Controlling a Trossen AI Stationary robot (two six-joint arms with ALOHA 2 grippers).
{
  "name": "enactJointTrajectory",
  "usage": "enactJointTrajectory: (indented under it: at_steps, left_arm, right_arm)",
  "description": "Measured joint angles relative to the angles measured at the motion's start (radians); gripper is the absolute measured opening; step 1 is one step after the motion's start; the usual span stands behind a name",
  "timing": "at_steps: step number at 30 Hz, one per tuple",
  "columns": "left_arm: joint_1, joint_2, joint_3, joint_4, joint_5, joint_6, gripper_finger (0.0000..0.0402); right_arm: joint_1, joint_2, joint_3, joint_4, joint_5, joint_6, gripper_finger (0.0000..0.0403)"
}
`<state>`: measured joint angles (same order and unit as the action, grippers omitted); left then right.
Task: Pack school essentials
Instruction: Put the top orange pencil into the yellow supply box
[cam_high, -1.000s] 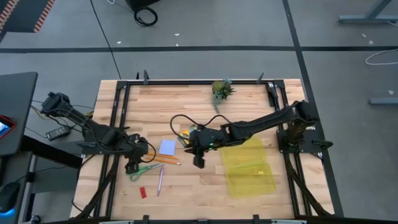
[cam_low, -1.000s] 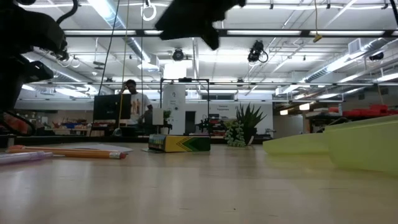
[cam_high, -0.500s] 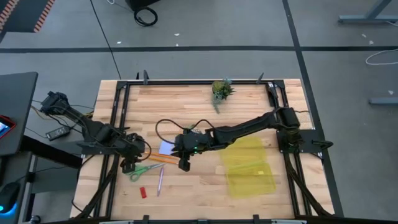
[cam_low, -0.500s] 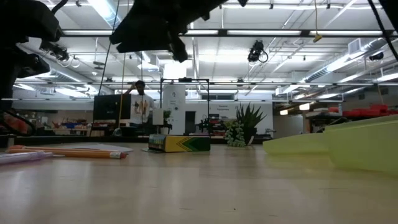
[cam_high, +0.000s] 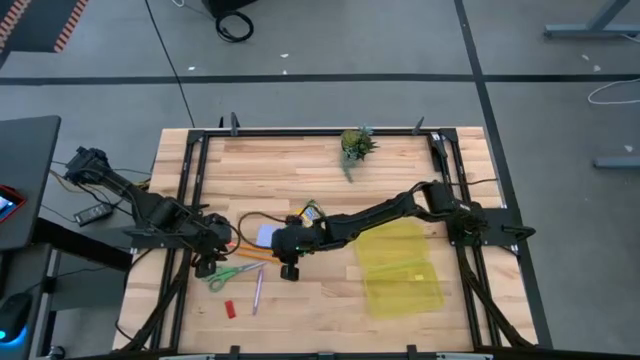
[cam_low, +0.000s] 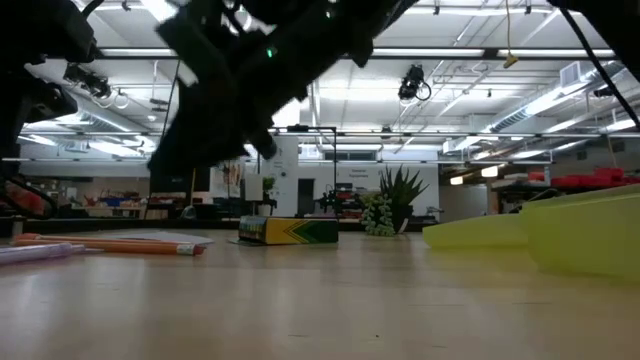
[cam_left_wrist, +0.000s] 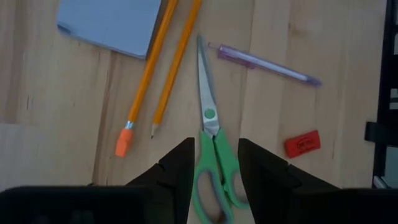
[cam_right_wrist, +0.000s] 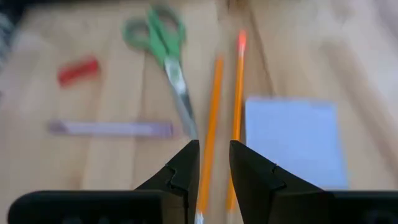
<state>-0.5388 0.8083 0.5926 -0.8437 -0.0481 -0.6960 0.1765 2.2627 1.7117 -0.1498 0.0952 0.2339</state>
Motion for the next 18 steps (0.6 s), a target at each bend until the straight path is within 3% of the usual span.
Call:
enactJointTrajectory:
  at_steps: [7,18]
  left_arm:
    - [0.000,-0.001,0.000,0.001,0.000,-0.001,0.0145]
    - [0.000,-0.001,0.000,0.001,0.000,-0.005,0.0173]
  right_arm:
    - [0.000,0.057,-0.001,-0.002,0.069,-0.035,0.0095]
    - [0.010,0.087,-0.002,-0.017,0.080,-0.072,0.0095]
